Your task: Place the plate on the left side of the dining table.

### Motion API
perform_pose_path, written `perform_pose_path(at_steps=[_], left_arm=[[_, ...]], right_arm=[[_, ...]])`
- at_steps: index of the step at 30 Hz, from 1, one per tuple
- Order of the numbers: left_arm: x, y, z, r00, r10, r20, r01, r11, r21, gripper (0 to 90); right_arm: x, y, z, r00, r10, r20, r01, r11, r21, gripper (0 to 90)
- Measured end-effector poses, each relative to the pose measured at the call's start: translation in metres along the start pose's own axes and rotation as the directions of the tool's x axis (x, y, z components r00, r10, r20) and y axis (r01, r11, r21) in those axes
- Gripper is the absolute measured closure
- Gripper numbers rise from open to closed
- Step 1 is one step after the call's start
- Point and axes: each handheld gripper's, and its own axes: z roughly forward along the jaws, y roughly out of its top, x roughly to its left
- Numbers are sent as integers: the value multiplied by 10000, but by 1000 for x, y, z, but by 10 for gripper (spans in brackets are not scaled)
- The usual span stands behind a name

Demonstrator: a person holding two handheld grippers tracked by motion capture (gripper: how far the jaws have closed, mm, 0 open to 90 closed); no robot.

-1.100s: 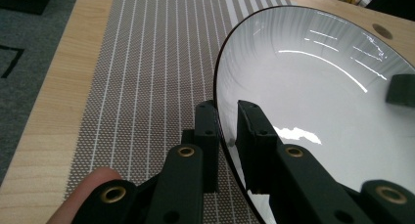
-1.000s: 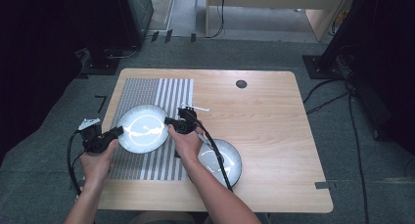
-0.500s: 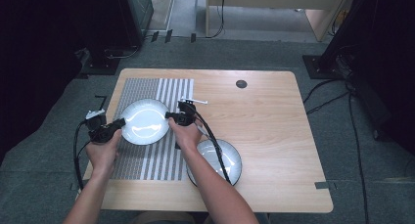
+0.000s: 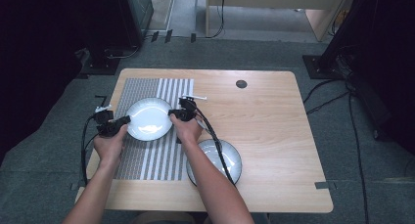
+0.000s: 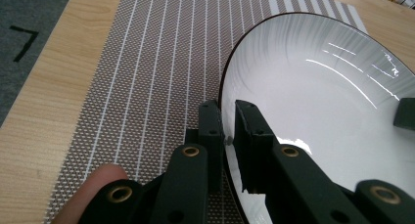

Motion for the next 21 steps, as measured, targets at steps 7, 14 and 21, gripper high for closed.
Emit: perform_pose_path(at_steps=[7, 14, 21], left_arm=[[4, -1, 10, 10000, -86, -13, 87, 9995, 315, 824], [5, 0, 12, 10000, -31, 59, 28, 9989, 474, 823], [6, 0, 14, 10000, 7, 31, -9, 9986, 537, 818]], right_arm=[[0, 3, 9, 9991, -277, 314, 272, 9995, 174, 833], [-2, 2, 14, 9978, -448, 494, 437, 9988, 242, 829], [-1, 3, 15, 9971, -541, 533, 527, 9982, 271, 831]])
